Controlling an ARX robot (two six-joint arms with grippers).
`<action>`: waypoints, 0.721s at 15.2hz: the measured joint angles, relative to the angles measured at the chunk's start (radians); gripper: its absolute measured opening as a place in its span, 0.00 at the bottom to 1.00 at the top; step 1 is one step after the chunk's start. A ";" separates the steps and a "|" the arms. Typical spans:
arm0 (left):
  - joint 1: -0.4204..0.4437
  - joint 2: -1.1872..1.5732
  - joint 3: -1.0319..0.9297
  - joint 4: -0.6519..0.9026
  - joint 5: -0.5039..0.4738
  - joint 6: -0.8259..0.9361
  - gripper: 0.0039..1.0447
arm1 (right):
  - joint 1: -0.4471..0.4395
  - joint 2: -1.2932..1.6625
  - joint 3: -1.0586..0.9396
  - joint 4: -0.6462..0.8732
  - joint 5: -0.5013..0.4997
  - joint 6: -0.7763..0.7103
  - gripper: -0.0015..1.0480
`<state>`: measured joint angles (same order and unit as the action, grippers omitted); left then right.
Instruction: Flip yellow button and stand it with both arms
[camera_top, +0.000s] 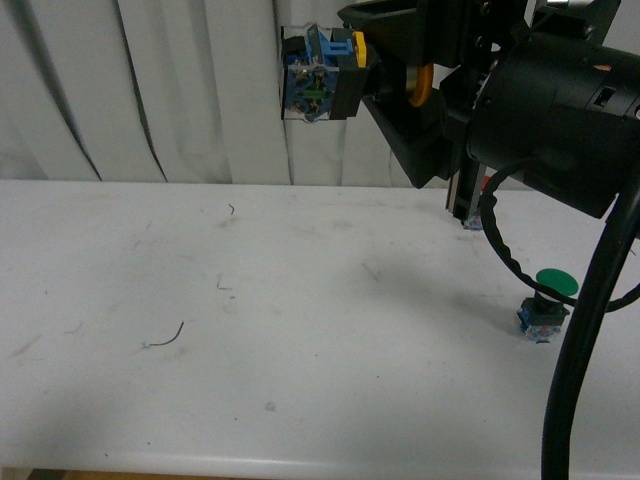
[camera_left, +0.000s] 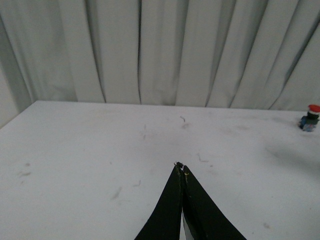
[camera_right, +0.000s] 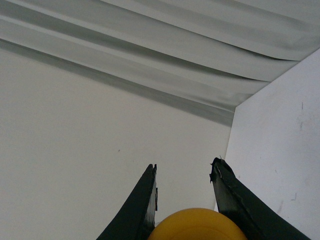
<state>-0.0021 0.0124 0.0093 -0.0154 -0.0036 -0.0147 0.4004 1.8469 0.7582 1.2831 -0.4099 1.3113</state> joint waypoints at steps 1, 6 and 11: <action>0.000 -0.005 0.000 0.010 0.003 0.000 0.01 | 0.003 0.000 0.000 0.000 0.002 0.000 0.31; 0.000 -0.004 0.000 0.012 0.003 0.000 0.57 | -0.023 -0.062 0.042 -0.145 0.219 -0.402 0.31; 0.000 -0.004 0.000 0.012 0.003 0.000 0.93 | -0.119 -0.076 0.068 -0.389 0.520 -0.983 0.31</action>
<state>-0.0021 0.0082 0.0093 -0.0036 -0.0006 -0.0143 0.2817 1.7710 0.8265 0.8940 0.1097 0.3283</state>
